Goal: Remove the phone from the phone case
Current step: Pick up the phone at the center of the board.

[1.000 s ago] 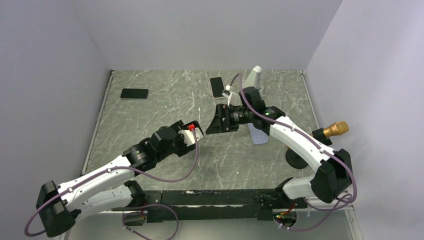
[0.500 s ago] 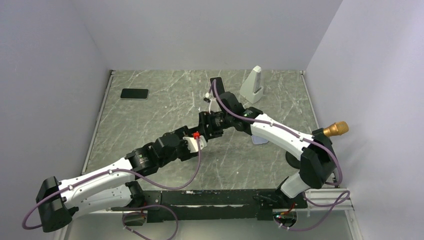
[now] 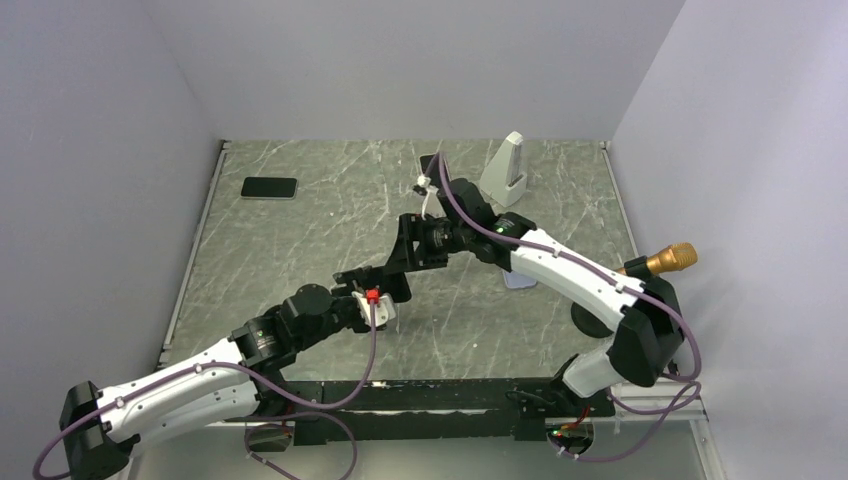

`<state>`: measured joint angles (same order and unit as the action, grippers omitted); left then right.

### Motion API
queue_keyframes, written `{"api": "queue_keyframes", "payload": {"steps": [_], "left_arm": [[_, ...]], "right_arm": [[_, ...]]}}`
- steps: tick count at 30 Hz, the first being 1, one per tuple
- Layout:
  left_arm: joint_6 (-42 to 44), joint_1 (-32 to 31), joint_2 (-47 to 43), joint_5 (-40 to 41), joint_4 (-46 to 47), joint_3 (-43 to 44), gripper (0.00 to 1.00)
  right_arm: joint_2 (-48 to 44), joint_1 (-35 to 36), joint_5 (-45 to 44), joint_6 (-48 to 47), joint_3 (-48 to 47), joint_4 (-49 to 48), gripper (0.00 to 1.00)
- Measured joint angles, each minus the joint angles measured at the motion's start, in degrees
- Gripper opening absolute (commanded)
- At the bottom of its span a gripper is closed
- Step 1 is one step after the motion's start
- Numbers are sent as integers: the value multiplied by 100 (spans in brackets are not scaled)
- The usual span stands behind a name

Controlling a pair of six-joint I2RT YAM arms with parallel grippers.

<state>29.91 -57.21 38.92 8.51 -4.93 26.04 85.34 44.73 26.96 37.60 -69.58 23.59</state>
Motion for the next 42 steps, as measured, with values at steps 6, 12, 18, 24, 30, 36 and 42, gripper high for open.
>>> {"api": "queue_keyframes", "payload": {"steps": [6, 12, 18, 24, 30, 36, 42], "left_arm": [[105, -4, -144, -173, 138, -57, 0], [114, -4, -157, -254, 221, -70, 0], [118, -4, -153, -260, 221, -70, 0], [127, -4, -153, -258, 219, -70, 0], [96, -7, -98, -278, 179, -70, 45], [-313, -42, 111, 46, 111, 120, 99], [-1606, -24, -61, 466, 212, 848, 99]], "right_arm": [[-577, -2, -46, 173, -17, -28, 81], [-852, 22, -144, 149, -160, 31, 73], [-603, 199, -463, -107, -382, 398, 57], [-142, 538, -748, -299, -557, 697, 38], [133, 782, -1106, -623, -623, 824, 0], [-291, 726, -1228, -417, 55, 225, 0], [-1759, -149, -1012, 328, 1257, -876, 0]]}}
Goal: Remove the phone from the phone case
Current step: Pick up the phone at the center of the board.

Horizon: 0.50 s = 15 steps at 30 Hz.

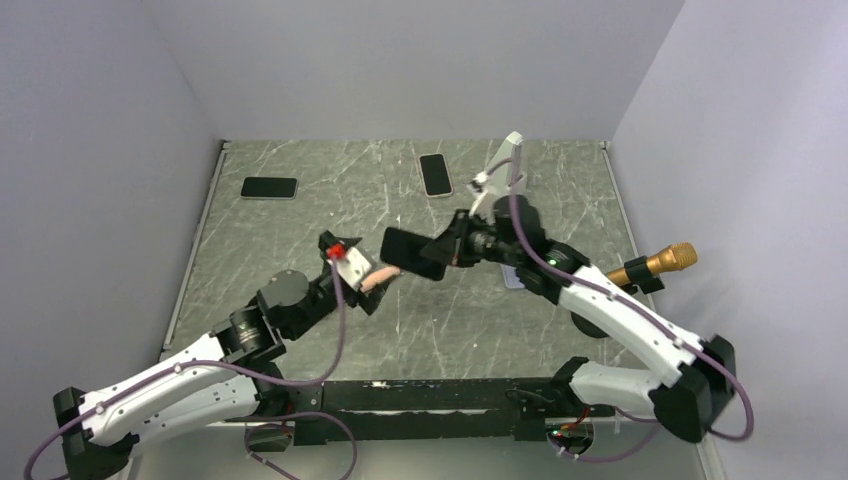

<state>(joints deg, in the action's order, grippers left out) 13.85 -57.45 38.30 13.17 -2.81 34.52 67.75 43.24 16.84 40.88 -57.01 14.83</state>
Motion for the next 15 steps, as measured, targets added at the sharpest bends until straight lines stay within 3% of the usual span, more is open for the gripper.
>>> {"api": "queue_keyframes", "payload": {"steps": [4, 9, 13, 15], "left_arm": [[-1233, 46, -138, 501, 70, 597, 99], [-3228, 466, -168, 822, -70, 1102, 99], [-5117, 1244, -271, 337, 125, 798, 96], [-6050, 1550, -275, -63, 785, 262, 92]], "right_arm": [[-839, -684, 118, 501, 638, -800, 0], [-1412, -789, 125, 997, 1241, -1777, 0], [-1779, -791, 79, 1515, 1834, -2677, 0], [-1862, -791, 13, 1709, 2026, -3016, 0]]}}
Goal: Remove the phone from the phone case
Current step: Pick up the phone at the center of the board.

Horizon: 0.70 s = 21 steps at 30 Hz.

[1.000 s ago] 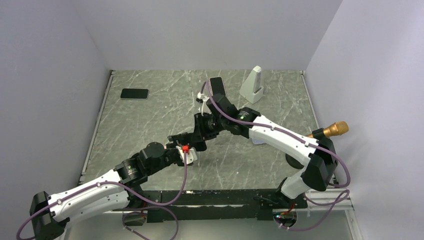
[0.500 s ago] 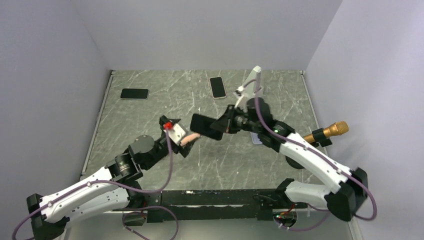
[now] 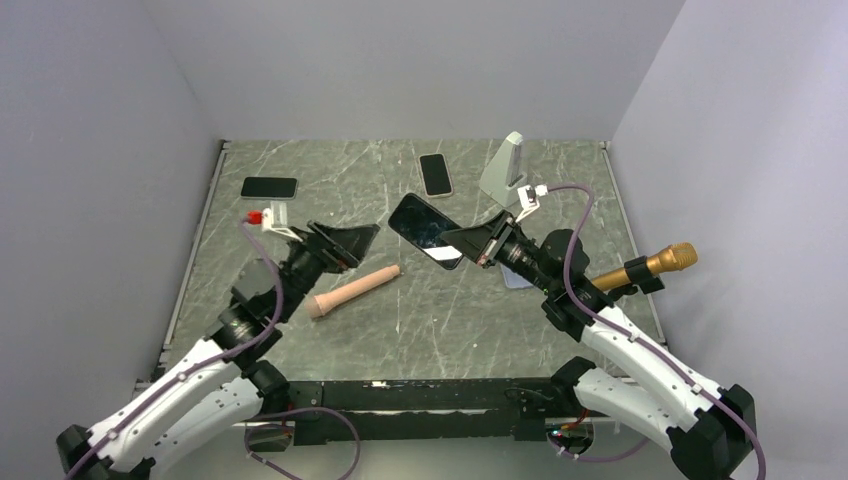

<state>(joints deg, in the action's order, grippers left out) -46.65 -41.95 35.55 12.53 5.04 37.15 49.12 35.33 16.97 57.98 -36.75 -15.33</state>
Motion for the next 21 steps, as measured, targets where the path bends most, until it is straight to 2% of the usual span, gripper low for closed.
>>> {"api": "queue_keyframes", "payload": {"steps": [2, 5, 7, 13, 21], "left_arm": [[-713, 98, 155, -374, 717, -575, 90], [-1285, 105, 640, -872, 1576, -1014, 89], [-1504, 76, 988, -1163, 2201, -1113, 88], [-1873, -61, 1504, -1705, 3976, -1119, 73], [-2048, -68, 1768, -1912, 4555, -1113, 61]], "right_arm": [[-15, 0, -44, 177, 116, -284, 0], [2, -2, -66, 446, 251, -756, 0], [48, -2, -57, 575, 282, -977, 0], [251, -2, -15, 874, 398, -1611, 0], [260, 0, 26, 918, 463, -1779, 0]]}}
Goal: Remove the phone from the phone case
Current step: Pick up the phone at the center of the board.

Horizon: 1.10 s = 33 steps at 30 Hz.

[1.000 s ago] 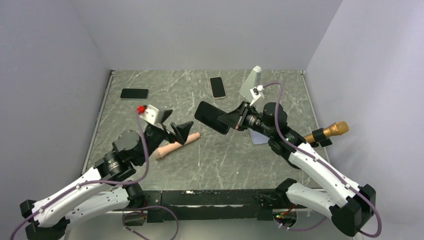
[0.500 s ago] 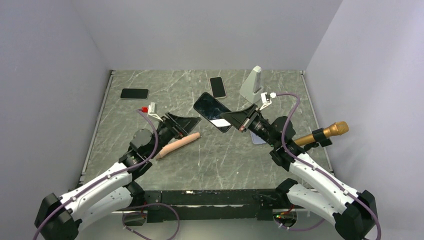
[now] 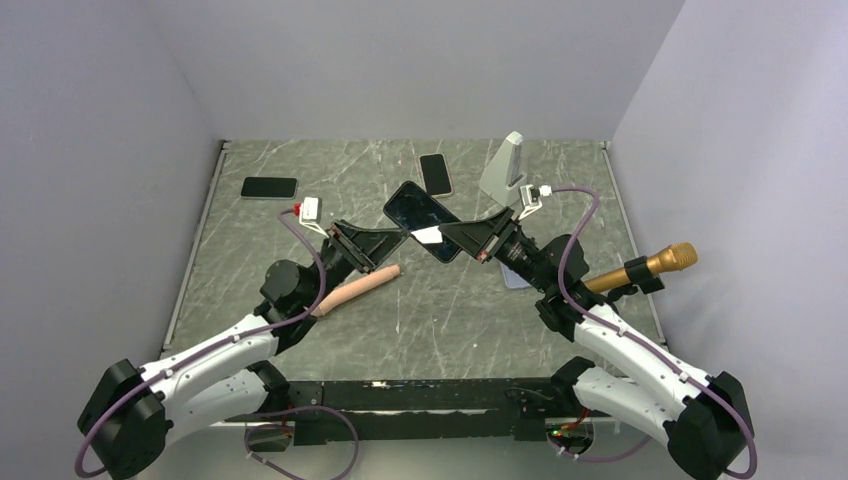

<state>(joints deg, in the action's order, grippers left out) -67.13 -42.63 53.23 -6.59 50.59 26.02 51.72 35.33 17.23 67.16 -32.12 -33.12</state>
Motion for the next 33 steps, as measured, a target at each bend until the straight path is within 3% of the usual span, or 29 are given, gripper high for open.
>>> {"api": "queue_keyframes", "payload": {"steps": [9, 14, 15, 17, 20, 21, 24, 30, 33], "left_arm": [[-122, 7, 455, -262, 223, 188, 42], [-262, 39, 837, -411, 599, 214, 6], [-343, 46, 901, -437, 688, 223, 1], [-511, 55, 1051, -540, 933, 254, 0], [-470, 195, 1209, -946, 977, 363, 0], [-358, 299, 1231, -1215, 817, 428, 0], [120, 651, 1233, -2033, -15, 782, 0], [2205, 927, 1233, -3766, -2959, 2339, 0], [3097, 979, 1237, -4310, -4199, 2811, 0]], "right_arm": [[57, 0, 160, 17, 0, -127, 0], [-50, -4, 216, -52, 0, -96, 0], [-87, -17, 214, -92, 0, -57, 6], [-197, -48, 225, -223, -2, 0, 34], [-350, -66, 326, -570, -157, 560, 68], [-393, -57, 409, -820, -299, 957, 80], [-422, -42, 538, -1700, -844, 2238, 91], [291, -210, 1311, -3541, -2391, 4695, 86], [807, -295, 1827, -4092, -2929, 5222, 80]]}}
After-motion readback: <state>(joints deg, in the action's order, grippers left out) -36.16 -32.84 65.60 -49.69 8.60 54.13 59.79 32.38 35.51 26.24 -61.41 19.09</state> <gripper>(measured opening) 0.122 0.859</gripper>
